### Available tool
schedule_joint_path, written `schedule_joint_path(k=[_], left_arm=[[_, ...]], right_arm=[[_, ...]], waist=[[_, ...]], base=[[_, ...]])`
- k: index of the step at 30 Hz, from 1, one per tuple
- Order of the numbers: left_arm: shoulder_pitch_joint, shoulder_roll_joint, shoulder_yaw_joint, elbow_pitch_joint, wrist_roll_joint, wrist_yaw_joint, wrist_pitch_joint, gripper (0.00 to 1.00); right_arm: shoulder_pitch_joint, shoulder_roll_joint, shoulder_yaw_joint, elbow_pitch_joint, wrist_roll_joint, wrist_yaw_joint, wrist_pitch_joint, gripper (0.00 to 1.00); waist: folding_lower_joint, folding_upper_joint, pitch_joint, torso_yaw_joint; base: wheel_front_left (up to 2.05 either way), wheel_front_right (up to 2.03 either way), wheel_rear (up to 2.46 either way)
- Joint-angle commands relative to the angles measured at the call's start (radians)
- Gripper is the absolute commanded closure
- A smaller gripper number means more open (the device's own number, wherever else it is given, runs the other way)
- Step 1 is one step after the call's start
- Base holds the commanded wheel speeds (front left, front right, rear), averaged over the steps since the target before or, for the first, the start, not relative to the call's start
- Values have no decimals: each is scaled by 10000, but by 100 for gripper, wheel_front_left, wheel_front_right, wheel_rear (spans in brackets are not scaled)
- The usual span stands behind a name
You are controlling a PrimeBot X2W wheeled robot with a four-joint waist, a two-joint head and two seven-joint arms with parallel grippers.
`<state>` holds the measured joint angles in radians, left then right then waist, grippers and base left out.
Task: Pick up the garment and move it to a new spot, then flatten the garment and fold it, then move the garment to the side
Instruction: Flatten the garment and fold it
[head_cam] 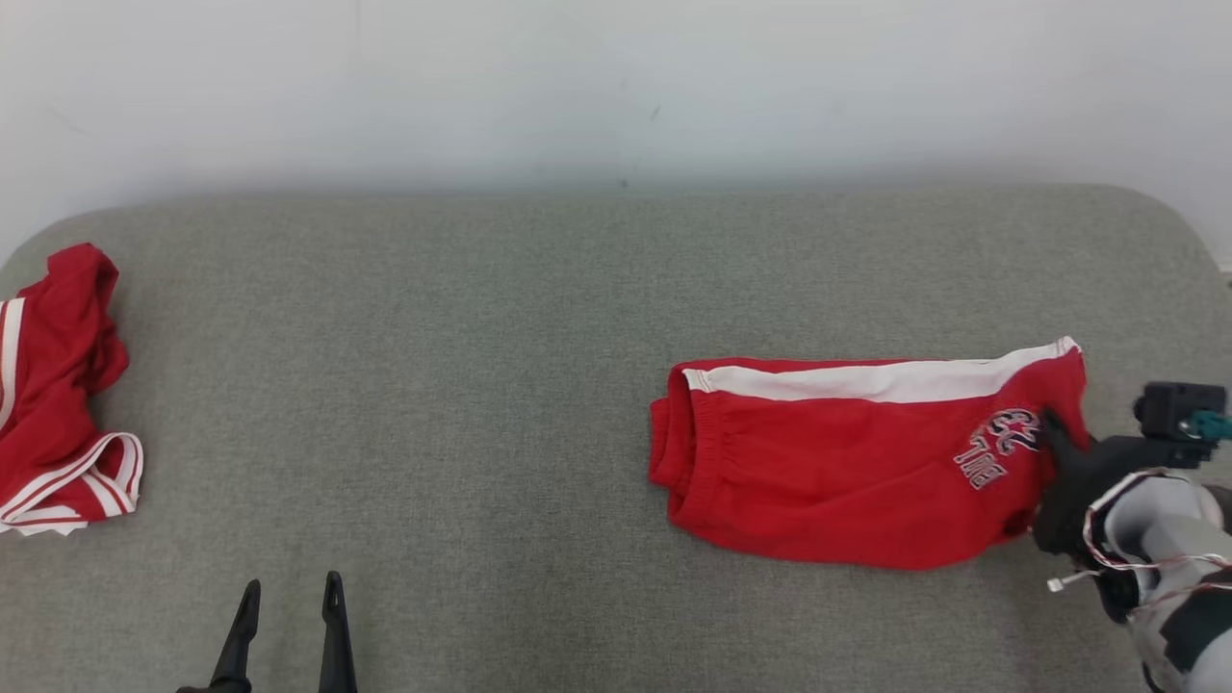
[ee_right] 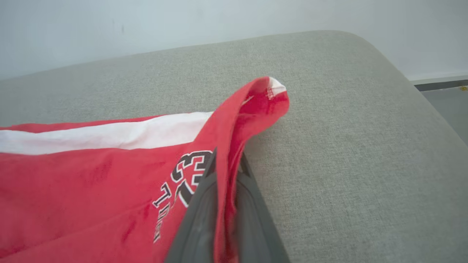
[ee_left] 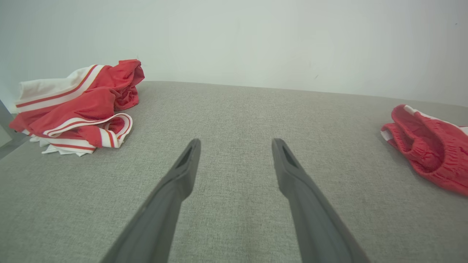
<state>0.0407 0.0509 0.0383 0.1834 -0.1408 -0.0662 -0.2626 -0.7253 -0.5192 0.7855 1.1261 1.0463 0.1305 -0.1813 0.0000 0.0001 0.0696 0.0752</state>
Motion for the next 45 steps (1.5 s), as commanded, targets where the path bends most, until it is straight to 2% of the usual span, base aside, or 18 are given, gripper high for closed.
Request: schedule_joint_path(k=[1, 10, 15, 20, 26, 30, 31, 32, 33, 40, 45], left_arm=[[85, -11, 18, 9, 22, 20, -33, 0], [100, -10, -153, 46, 3, 11, -33, 0], [-62, -11, -272, 75, -36, 13, -33, 0], [-215, -8, -412, 107, -113, 44, -33, 0], [-368, -7, -639, 162, -190, 88, -33, 0], [-419, -10, -711, 186, -269, 146, -33, 0], [-422, -10, -722, 192, -286, 159, -33, 0], [-414, -10, -720, 196, -293, 164, -33, 0], [-393, -10, -713, 197, -286, 174, -33, 0], [-131, -10, -430, 98, -244, 236, -33, 0], [-31, -10, -235, 3, -59, 239, -33, 0]], right_arm=[[-99, 107, 96, -255, -95, 8, -101, 100], [170, 752, 751, -2582, -109, 8, -355, 100], [410, 1447, 1013, -3160, 72, 8, -118, 100], [420, 2038, 1130, -3063, 97, 8, -53, 100], [404, 2804, 1327, -2480, -17, 8, -59, 100], [324, 3085, 1546, -1890, -238, 8, -37, 98], [261, 3153, 1575, -1782, -278, 8, -125, 45], [241, 3215, 1586, -1724, -269, 8, -182, 6], [241, 3247, 1576, -1710, -257, 8, -274, 0], [273, 2518, 605, -2631, -168, 8, -842, 0], [904, 1939, -1465, -3852, -1260, 8, -822, 0]], waist=[[0, -1, -86, -114], [0, -1, -220, -289], [0, -1, -186, -140], [0, -1, -92, 96], [0, -1, 43, 423], [0, -1, 106, 478], [0, -1, 113, 479], [0, -1, 112, 475], [0, -1, 102, 458], [0, -1, -14, 140], [0, -1, -64, 4]], base=[[0, 0, 0], [0, 0, 0], [0, 0, 0], [0, 0, 0], [0, 0, 0], [0, 0, 0], [0, 0, 0], [0, 0, 0], [0, 0, 0], [0, 0, 0], [0, 0, 0]])
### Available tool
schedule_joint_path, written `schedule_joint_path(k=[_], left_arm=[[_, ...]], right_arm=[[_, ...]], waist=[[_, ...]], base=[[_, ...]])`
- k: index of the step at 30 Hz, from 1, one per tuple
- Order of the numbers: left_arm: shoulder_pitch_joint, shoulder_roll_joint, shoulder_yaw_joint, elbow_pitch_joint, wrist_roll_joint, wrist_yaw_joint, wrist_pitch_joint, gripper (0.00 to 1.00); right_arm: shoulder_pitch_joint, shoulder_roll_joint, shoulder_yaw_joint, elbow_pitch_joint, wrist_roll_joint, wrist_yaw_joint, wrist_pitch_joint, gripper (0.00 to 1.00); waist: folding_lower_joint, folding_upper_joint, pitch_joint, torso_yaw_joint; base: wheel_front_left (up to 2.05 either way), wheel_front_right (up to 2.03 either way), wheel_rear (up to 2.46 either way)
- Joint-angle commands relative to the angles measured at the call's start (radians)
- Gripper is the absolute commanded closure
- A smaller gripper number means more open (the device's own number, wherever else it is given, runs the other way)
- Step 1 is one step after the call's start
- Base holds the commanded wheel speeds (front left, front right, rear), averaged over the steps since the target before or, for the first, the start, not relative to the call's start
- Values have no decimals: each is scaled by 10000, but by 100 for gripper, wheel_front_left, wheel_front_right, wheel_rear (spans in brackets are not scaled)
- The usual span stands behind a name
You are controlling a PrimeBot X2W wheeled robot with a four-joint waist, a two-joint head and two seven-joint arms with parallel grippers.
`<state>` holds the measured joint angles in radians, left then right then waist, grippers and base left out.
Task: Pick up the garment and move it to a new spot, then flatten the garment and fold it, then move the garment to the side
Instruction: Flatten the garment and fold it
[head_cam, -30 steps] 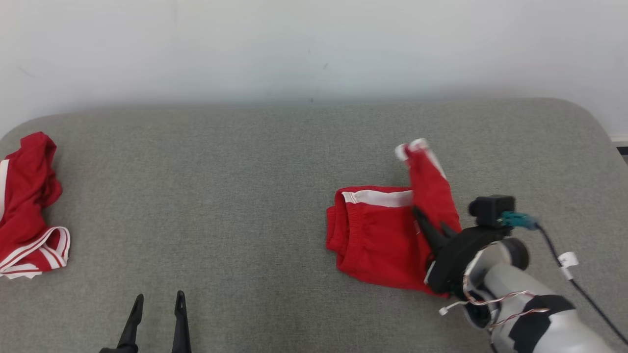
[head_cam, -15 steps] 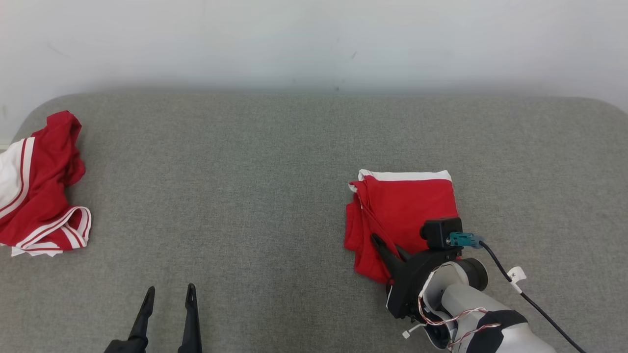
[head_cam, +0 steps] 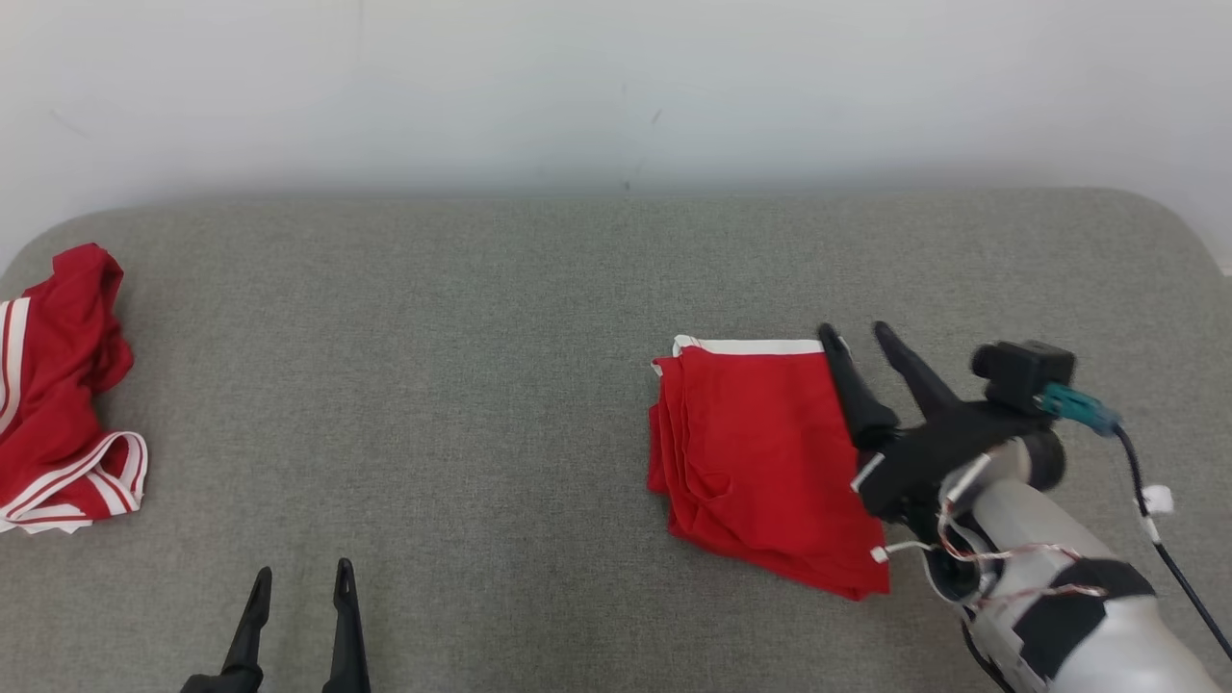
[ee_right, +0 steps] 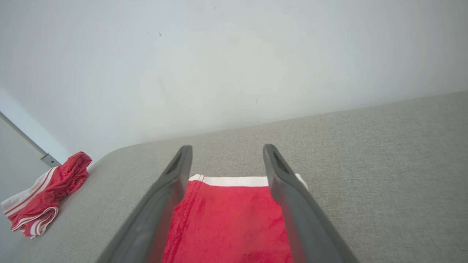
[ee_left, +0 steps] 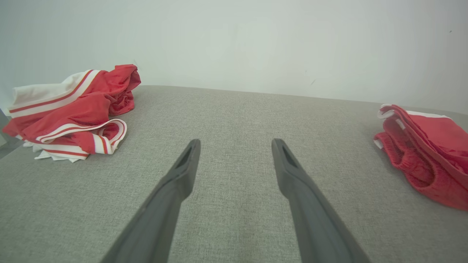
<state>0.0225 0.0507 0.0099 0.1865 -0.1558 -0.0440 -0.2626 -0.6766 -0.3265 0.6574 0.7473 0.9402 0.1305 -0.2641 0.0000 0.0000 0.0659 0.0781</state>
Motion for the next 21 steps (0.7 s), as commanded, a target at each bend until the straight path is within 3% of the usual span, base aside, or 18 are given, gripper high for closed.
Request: schedule_joint_path(k=[1, 8, 16, 21], left_arm=[[153, -6, 63, -42, 117, 9, -33, 0], [182, -8, 16, -113, 251, 0, -33, 0], [234, -8, 26, -170, 292, 50, -33, 0], [393, -8, 62, -256, 360, 80, -33, 0]], right_arm=[[600, -49, -640, -287, -518, 8, 7, 0], [2227, 177, -3245, -1409, -2646, 8, 0, 0], [3831, 987, -5822, -2647, -4265, 8, -1, 0], [4772, 1574, -6511, -3511, -4893, 8, 0, 0]], waist=[[0, 0, -36, -26], [0, 0, -63, 98], [0, 0, -123, 172], [0, 0, -222, 72]], base=[[0, 0, 0], [0, 0, 0], [0, 0, 0], [0, 0, 0]])
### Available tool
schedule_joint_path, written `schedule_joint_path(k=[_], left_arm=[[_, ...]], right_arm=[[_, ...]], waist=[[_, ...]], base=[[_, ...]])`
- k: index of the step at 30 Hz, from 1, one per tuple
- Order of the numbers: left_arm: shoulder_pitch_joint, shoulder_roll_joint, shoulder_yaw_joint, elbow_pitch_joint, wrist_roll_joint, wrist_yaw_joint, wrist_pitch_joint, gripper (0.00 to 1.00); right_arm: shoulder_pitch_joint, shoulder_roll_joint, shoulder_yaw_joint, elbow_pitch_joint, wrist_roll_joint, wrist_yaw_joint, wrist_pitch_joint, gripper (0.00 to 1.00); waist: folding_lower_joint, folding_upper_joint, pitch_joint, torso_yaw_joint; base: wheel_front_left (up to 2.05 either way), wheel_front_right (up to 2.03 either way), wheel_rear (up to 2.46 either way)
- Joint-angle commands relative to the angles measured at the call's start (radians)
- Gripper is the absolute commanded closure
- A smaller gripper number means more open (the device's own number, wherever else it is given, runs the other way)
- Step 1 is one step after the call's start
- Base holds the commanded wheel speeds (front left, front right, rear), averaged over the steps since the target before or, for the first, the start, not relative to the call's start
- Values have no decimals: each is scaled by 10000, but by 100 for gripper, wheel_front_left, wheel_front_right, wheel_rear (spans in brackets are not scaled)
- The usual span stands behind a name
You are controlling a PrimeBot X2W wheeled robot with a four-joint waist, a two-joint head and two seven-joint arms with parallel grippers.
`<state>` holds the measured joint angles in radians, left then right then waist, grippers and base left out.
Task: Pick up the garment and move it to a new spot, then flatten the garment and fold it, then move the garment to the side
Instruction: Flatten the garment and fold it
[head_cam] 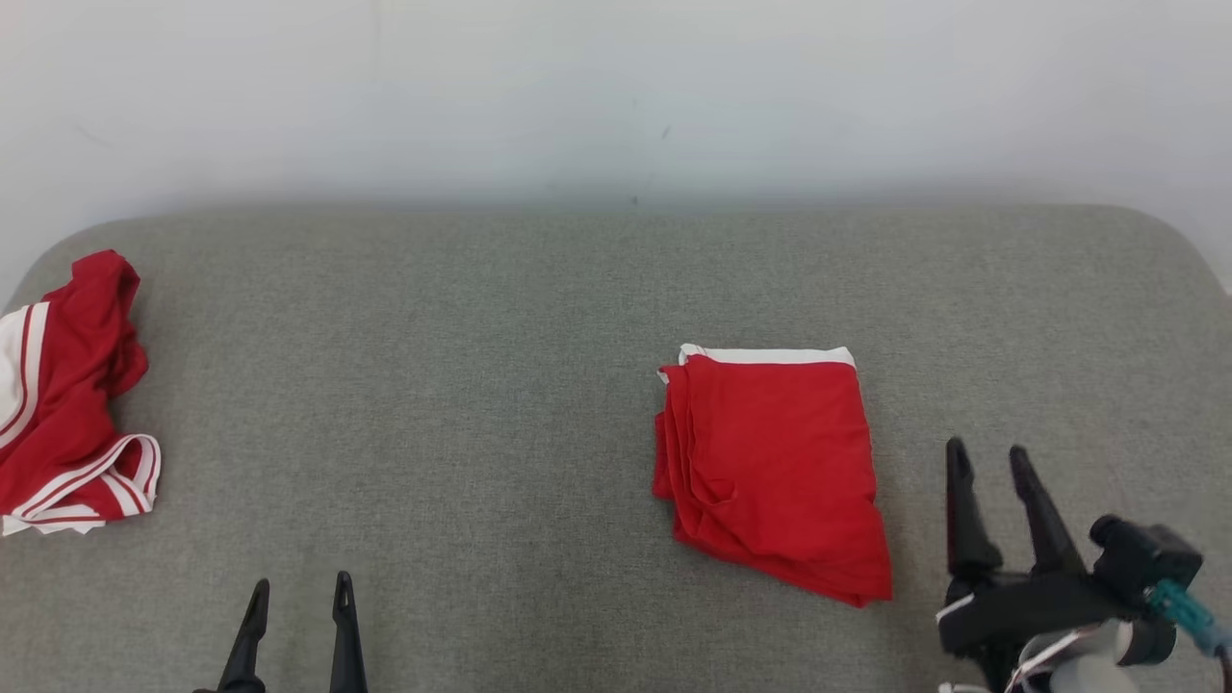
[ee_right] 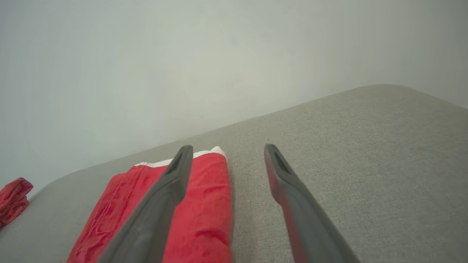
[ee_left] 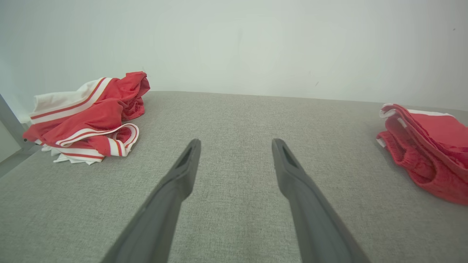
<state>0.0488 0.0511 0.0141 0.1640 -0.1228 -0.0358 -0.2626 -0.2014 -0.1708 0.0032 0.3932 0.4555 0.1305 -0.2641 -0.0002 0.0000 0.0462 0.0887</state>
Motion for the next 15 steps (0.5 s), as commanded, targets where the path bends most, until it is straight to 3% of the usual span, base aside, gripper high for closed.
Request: schedule_joint_path(k=[1, 15], left_arm=[[151, -12, 27, -47, 74, 2, -33, 0], [441, -12, -84, -54, 492, 172, -33, 0]], right_arm=[[205, 81, -9, -204, -183, 8, -2, 0], [2076, 502, 291, -2053, -2641, 8, -1, 0]], waist=[[2, 0, -49, -76], [2, 0, -416, -458]], base=[[0, 0, 0], [0, 0, 0]])
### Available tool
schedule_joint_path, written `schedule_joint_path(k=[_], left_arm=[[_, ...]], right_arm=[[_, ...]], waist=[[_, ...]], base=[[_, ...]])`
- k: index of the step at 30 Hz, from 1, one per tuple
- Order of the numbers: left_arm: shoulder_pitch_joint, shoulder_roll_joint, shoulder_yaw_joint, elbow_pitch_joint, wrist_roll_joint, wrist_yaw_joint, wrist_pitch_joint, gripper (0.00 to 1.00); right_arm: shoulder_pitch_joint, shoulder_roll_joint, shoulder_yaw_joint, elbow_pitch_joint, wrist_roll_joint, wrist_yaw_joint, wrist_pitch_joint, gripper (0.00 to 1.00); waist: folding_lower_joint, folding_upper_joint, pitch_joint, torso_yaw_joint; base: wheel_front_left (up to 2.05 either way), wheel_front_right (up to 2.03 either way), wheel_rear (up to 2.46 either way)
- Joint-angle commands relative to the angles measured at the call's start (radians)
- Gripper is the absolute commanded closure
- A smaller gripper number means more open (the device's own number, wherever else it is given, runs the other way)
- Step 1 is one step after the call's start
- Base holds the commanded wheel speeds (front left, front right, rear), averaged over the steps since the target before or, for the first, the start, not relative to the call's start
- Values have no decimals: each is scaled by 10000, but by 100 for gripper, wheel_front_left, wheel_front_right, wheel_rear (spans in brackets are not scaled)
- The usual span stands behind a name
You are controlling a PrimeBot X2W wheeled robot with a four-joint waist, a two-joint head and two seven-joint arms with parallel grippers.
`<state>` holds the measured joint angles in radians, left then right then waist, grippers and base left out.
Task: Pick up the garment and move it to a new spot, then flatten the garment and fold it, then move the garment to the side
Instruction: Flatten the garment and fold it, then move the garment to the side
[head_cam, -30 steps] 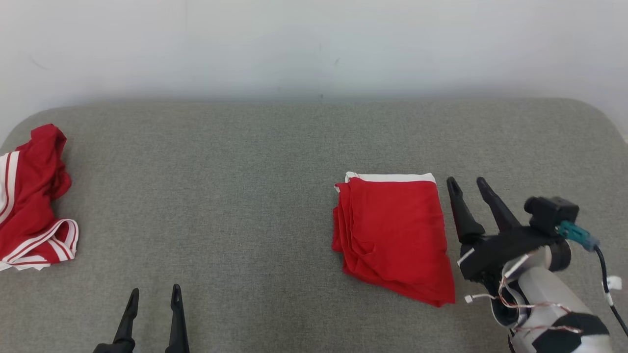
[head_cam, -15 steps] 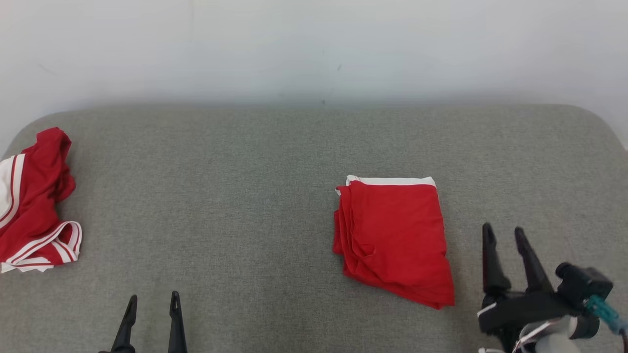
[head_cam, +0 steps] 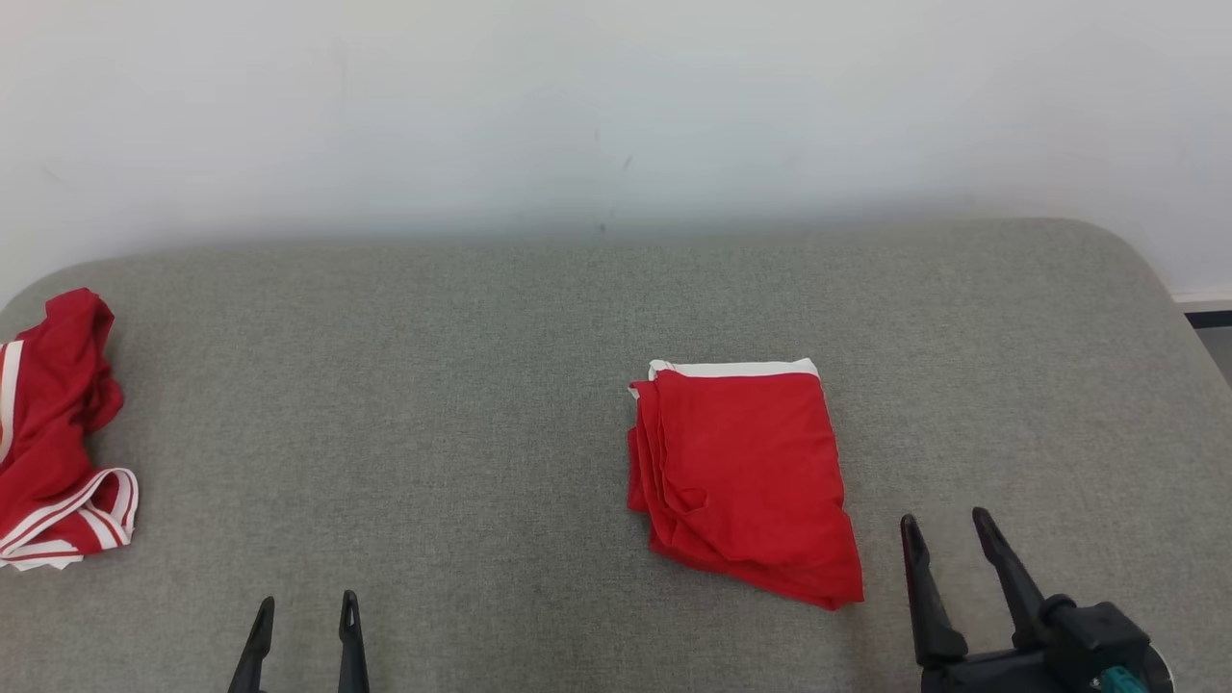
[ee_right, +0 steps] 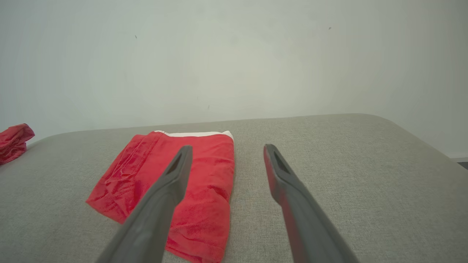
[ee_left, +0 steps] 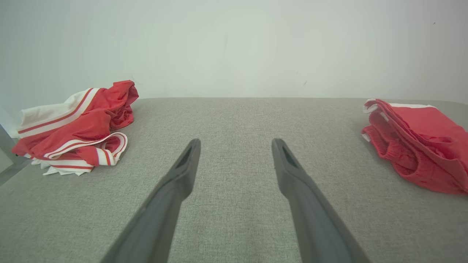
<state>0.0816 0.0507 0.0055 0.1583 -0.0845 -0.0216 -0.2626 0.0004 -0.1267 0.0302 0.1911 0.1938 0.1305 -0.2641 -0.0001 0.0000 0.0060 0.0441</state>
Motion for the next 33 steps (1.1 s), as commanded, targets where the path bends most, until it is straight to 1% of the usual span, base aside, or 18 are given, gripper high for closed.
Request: schedule_joint_path(k=[1, 8, 12, 16, 21, 33], left_arm=[[133, -8, -9, 5, 119, 36, -33, 0], [246, -8, 13, -25, 168, 41, -33, 0], [286, -8, -46, -215, 450, 57, -33, 0], [460, 3, -118, -421, 657, -29, -33, 0], [600, 6, -11, -520, 723, -115, -33, 0], [672, 2, 47, -397, 635, -149, -33, 0]], right_arm=[[145, 85, 30, -29, -154, 8, -1, 0], [456, 370, 171, -18, -418, 8, -1, 0], [534, 494, 178, -70, -480, 8, -1, 0], [582, 595, 115, -83, -485, 8, -1, 0], [565, 648, 97, -25, -496, 8, -1, 0], [515, 699, 128, 32, -507, 8, -1, 0]], waist=[[1, 0, -29, -19], [1, 0, -79, -104], [1, 0, -82, -107], [1, 0, -71, -99], [1, 0, -84, -95], [1, 0, -93, -54]], base=[[0, 0, 0], [0, 0, 0], [0, 0, 0], [0, 0, 0], [0, 0, 0], [0, 0, 0]])
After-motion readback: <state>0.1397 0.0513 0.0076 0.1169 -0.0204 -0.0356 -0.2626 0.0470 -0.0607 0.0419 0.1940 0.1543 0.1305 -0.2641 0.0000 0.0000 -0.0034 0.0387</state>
